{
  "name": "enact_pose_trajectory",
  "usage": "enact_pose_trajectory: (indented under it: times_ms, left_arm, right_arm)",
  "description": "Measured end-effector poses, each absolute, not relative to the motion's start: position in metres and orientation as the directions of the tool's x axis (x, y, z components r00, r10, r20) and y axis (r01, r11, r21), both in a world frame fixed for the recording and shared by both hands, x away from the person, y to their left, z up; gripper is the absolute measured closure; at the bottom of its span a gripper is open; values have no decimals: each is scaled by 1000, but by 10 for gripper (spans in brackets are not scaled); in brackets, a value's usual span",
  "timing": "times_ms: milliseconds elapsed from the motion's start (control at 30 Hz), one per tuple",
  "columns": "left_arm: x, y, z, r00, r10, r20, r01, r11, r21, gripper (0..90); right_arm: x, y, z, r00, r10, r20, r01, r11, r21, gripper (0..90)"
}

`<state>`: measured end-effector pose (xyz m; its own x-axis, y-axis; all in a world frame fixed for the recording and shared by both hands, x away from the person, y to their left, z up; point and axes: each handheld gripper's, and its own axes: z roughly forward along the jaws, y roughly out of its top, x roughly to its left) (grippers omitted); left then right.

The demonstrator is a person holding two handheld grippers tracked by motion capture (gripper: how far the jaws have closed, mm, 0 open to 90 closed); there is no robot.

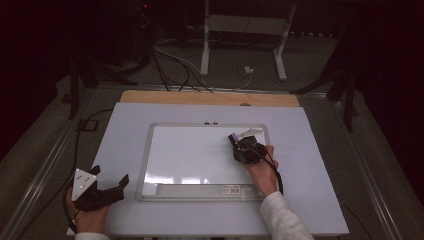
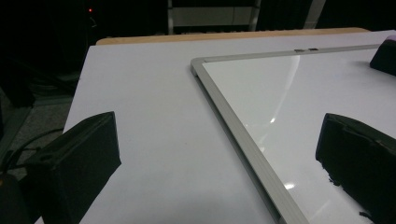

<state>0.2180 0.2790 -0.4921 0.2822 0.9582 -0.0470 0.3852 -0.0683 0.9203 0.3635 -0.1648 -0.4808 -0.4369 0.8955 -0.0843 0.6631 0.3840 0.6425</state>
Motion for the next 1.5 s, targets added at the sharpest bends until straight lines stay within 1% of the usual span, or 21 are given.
enact_pose_trajectory:
  times_ms: [133, 400, 967, 1500]
  left_arm:
    - [218, 280, -492, 281, 958, -49, 382, -65, 922, 6]
    - [218, 279, -492, 281, 959, -45, 382, -69, 922, 6]
    - [218, 277, -492, 282, 958, -42, 387, -74, 919, 6]
    - [218, 275, -493, 284, 958, -35, 392, -83, 916, 6]
  right_arm:
    - [361, -171, -476, -417, 906, -69, 664, 355, 658, 631]
    - [350, -187, -465, -383, 923, -32, 656, 296, 694, 633]
    - [322, -213, -459, -353, 935, -27, 645, 264, 717, 633]
    - [295, -241, -477, -297, 955, 2, 683, 211, 700, 632]
